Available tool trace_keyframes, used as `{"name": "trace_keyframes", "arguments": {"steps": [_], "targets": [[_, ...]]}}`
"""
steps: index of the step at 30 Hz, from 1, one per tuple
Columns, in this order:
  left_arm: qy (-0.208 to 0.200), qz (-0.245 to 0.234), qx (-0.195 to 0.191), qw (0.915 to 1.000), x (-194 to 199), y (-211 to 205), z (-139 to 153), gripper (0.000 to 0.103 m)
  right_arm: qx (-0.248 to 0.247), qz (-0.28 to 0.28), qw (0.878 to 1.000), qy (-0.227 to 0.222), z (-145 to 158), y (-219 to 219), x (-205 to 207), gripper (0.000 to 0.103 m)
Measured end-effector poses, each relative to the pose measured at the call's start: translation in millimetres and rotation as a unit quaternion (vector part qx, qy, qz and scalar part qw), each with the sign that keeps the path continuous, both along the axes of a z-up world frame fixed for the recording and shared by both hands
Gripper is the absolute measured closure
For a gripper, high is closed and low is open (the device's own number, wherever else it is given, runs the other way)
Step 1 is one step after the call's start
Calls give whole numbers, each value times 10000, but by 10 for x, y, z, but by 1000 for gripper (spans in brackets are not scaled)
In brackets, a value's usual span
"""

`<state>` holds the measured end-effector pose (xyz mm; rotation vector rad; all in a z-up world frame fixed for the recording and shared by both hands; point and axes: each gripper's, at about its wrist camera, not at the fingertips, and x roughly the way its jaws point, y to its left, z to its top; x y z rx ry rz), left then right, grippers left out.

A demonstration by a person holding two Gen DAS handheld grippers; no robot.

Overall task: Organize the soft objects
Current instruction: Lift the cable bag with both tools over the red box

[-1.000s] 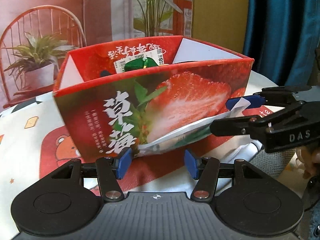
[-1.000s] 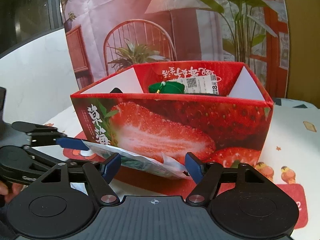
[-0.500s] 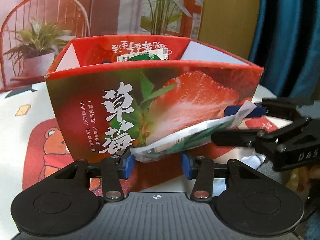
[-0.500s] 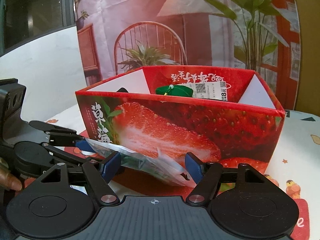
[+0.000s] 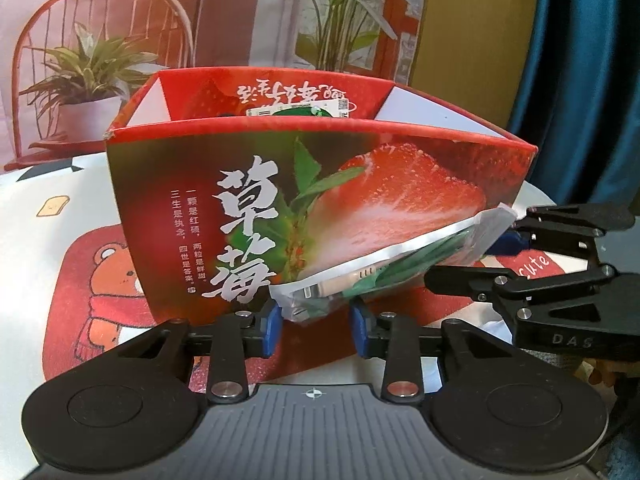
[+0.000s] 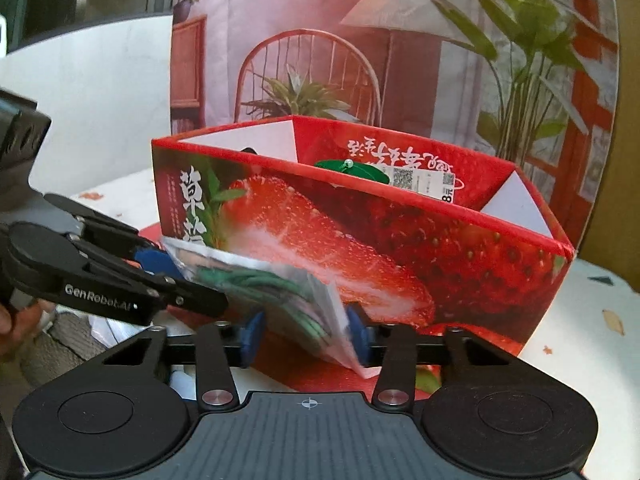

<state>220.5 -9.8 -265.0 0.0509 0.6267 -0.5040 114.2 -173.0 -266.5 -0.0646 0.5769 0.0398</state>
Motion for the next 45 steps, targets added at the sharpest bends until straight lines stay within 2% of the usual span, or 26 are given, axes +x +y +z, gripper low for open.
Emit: {"name": "trace_keyframes", "arguments": {"steps": [2,12,20,30,38,42,45], "targets": [[-25,38,-16,10000,-27,7,24,66,-72,-4,10000,-7,5,20,-16,78],[-424,94,-312,9986,-315,40,365,66,1,-76,9993,-366,247,4,-203,80],[-980,126,-481,9939,-509,34,900,66,276,-106,9961,-826,711,-84,-312,80],[-1298,217,-540,9898,-422,-67,1454,66,527,-94,9925,-1103,1299,-253,-155,80],[-1326,231,-435,9899,-239,-148,1487,66,312,-128,9941,-1029,1383,-335,63,80],[-1118,244,-431,9925,-73,-167,1382,66,294,-168,9957,-868,1313,-389,185,80],[-792,257,-438,9956,116,-172,1286,66,318,-210,9972,-642,1232,-437,309,80]]}}
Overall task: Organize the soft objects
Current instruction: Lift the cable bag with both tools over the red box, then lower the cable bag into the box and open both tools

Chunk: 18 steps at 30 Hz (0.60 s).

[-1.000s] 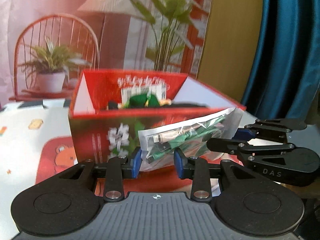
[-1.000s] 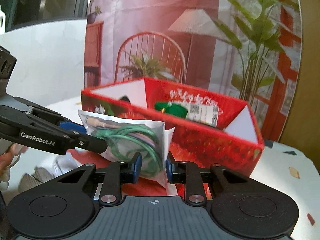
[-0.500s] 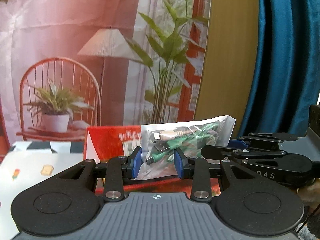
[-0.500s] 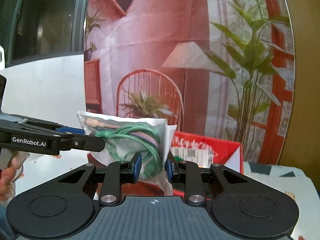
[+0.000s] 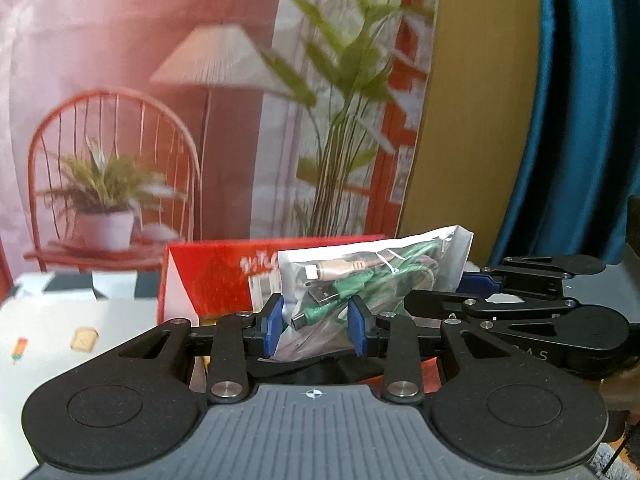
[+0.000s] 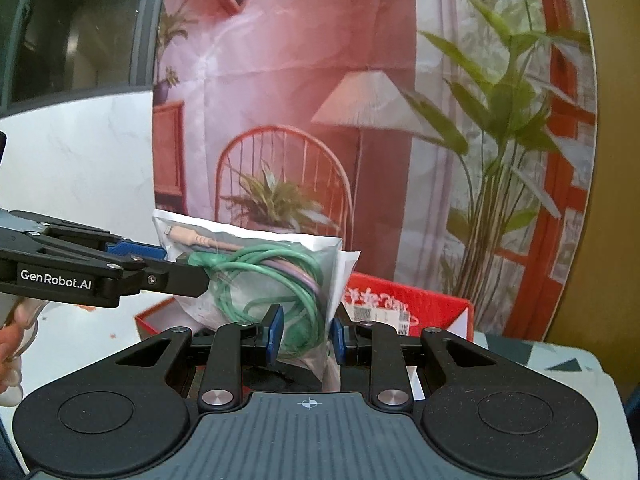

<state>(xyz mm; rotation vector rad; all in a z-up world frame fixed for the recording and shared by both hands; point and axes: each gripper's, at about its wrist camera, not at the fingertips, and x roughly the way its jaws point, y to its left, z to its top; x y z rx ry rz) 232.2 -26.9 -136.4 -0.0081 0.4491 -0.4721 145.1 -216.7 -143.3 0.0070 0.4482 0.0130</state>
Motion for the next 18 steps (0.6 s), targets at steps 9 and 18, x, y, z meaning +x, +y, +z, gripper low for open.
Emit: {"name": "trace_keyframes", "arguments": {"steps": [9,18], "targets": [[1001,33,65,9950,573,-14,-266,66,499,-159,9940,964,-296,-185,489,80],[1611,142,404,9860,901,-197,-533,66,1046,-484,9780,1738,-657,-366,818,79]]}}
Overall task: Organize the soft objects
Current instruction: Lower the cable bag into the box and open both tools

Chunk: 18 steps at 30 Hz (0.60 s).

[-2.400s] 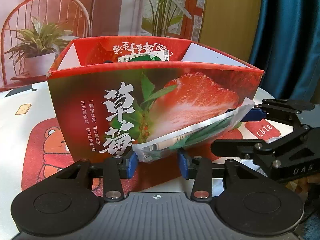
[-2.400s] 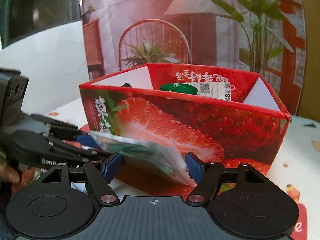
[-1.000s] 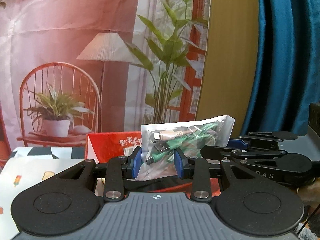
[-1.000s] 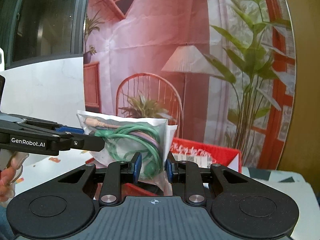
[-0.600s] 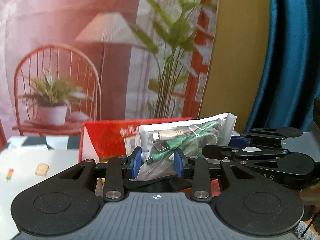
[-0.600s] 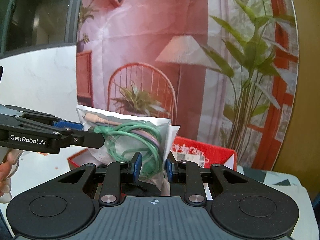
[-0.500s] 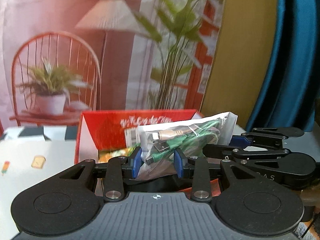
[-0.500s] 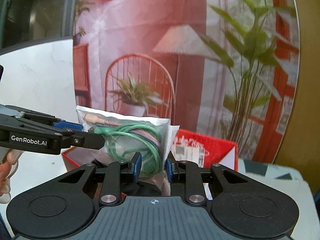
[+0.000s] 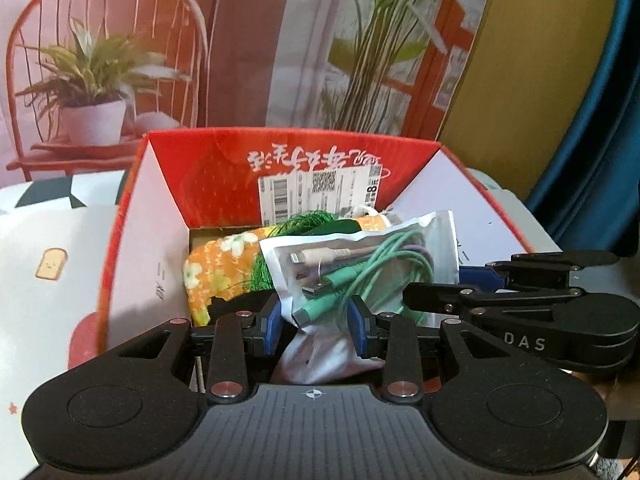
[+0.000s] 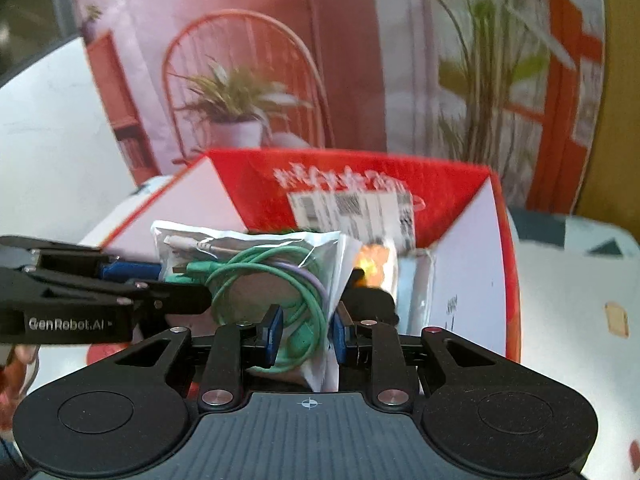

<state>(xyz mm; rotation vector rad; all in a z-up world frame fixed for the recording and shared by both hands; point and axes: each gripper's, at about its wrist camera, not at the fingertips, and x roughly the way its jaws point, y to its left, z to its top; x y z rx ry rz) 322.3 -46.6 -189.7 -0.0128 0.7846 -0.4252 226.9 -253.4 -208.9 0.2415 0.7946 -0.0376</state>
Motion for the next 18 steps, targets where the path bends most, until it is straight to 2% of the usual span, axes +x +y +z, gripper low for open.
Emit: {"name": "trace_keyframes", "arguments": {"steps": [7,13,16,18], "targets": [[162,-126,203,9996,85,-93,-87,66,77,-178,9989,425,-173,-59,108,78],[95,-237,307,9992,65,-128,-42,66,69,-317,9975,622,-181,-65,166,74],[-26,-261,323,9991,-16,-93,6,56,-55,-420,9973,600,-147,-58,149,66],[-175,-224,345,9990,-103,-57,62,37,-218,-456,9973,532,-110,-28,104,62]]}}
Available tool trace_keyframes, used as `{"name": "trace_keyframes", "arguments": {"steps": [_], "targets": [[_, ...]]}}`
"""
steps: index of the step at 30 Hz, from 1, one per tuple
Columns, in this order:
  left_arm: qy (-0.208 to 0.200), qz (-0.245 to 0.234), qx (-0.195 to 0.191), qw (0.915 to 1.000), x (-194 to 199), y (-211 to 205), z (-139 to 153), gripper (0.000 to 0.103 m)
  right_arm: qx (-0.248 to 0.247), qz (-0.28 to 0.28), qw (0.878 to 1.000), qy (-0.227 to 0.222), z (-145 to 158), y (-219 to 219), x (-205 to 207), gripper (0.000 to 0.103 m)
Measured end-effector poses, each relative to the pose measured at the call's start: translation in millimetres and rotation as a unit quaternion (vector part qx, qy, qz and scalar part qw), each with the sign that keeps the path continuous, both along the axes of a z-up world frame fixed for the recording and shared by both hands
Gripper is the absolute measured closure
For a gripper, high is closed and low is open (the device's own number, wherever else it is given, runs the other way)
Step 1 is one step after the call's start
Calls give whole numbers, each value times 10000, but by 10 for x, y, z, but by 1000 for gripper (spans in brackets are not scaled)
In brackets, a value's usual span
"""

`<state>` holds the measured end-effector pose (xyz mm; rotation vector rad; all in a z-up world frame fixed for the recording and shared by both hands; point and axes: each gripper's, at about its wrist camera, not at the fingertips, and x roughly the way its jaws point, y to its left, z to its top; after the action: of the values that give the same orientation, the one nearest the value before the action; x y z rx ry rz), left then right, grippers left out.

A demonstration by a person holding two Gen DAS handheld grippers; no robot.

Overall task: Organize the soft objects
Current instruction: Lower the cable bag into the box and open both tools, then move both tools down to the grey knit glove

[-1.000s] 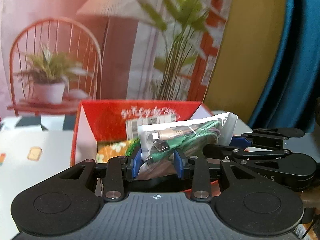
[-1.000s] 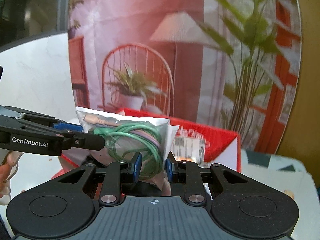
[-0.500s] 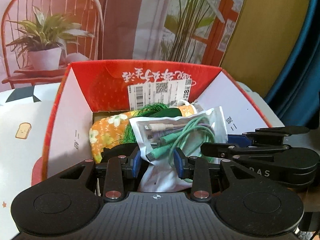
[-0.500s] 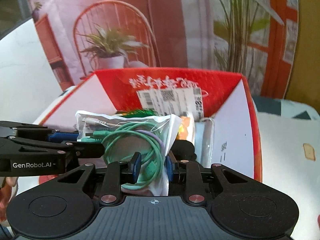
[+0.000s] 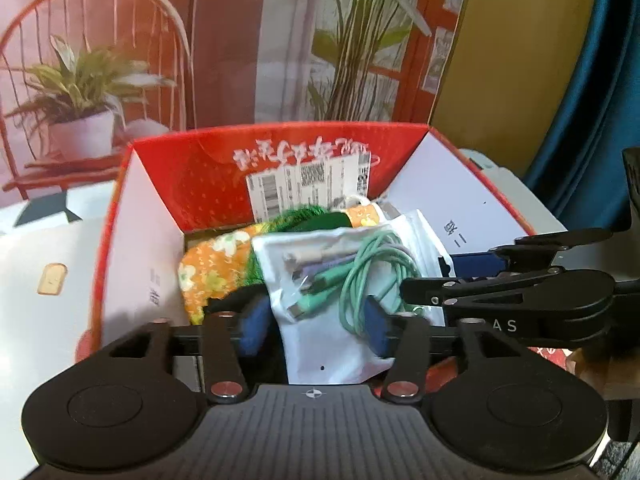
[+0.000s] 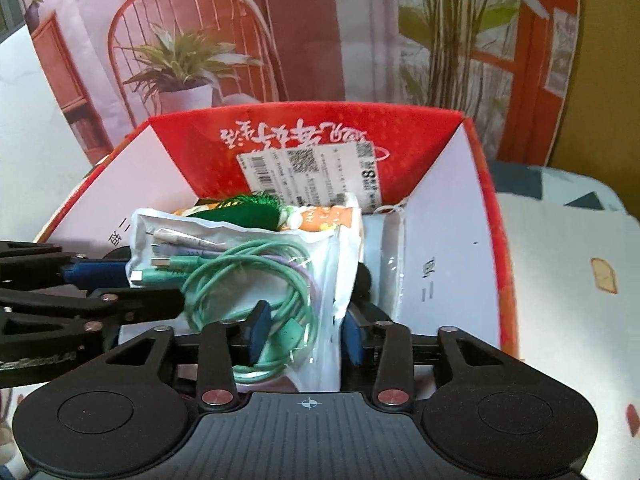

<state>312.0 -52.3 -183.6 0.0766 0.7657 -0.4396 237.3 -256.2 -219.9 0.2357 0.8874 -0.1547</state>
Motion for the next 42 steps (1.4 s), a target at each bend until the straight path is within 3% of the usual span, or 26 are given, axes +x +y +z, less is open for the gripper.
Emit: {"name": "trace_keyframes", "arguments": {"steps": [3,8,13,18,22,27,32,42], "targets": [[-200,121,99,9997,-133,64,93,27,-305,-4,9994,-171,79,59,-103,58],[-416,261,-135,9987,-449,236,232,18,-342,18,9971,-676,265,108,-365,26],[-626,377,-269,9970,-891,414,252,16,-503,132,9915,-1193,439,182,-759,14],[-742,540,-430,9949,-1351,609,113,18,-330,183,9871,-1559,481,233,-1207,14],[-538,589,-554,9953,-1598,695,-58,22,-186,122,9871,-1585,345,275,-1569,15],[-152,651,-727,9951,-1844,726,-360,30,178,126,9902,-1377,90,349,-1983,24],[170,731,-936,9928,-1914,745,-564,37,538,154,9932,-1025,-137,411,-2214,42],[582,902,-820,9908,-1861,754,-813,37,468,-345,9962,-646,-369,335,-2346,44]]}}
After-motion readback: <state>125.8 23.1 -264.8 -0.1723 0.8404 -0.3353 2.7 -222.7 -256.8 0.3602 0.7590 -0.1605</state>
